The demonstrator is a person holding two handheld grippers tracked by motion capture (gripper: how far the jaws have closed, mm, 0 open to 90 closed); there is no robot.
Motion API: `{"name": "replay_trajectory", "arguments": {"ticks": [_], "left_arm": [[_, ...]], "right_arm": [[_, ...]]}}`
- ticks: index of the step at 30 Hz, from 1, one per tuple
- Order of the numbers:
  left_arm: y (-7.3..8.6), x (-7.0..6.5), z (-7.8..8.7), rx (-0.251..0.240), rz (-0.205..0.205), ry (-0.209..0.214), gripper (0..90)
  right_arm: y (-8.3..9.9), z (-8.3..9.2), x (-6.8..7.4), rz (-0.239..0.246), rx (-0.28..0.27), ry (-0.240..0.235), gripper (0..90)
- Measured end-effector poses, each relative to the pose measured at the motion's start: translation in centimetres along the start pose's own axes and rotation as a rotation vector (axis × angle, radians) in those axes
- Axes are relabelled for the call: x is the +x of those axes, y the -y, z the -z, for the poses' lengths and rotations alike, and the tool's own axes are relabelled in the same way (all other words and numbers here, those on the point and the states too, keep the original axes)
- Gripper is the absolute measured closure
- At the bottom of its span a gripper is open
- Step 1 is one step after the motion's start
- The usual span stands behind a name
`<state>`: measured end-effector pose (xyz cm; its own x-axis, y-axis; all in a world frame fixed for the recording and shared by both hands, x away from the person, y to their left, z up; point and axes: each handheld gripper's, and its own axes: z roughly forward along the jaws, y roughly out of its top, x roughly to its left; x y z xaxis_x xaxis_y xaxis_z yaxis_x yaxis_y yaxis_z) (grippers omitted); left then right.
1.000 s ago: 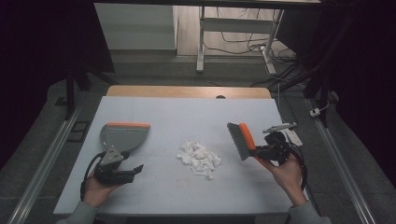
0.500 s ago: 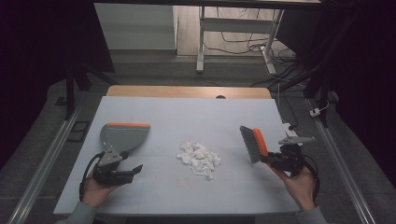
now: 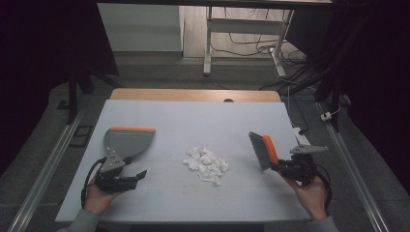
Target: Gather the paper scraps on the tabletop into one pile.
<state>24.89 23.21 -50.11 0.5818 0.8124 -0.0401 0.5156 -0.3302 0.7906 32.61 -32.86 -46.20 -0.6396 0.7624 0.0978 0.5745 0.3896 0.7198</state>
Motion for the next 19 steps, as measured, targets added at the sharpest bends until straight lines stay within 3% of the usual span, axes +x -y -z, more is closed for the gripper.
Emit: {"name": "replay_trajectory", "arguments": {"ticks": [19], "left_arm": [[0.1, 0.05, 0.08, -0.005, 0.004, 0.001, 26.9]], "right_arm": [[-0.08, 0.1, 0.33, 0.025, -0.017, -0.006, 71.3]]}}
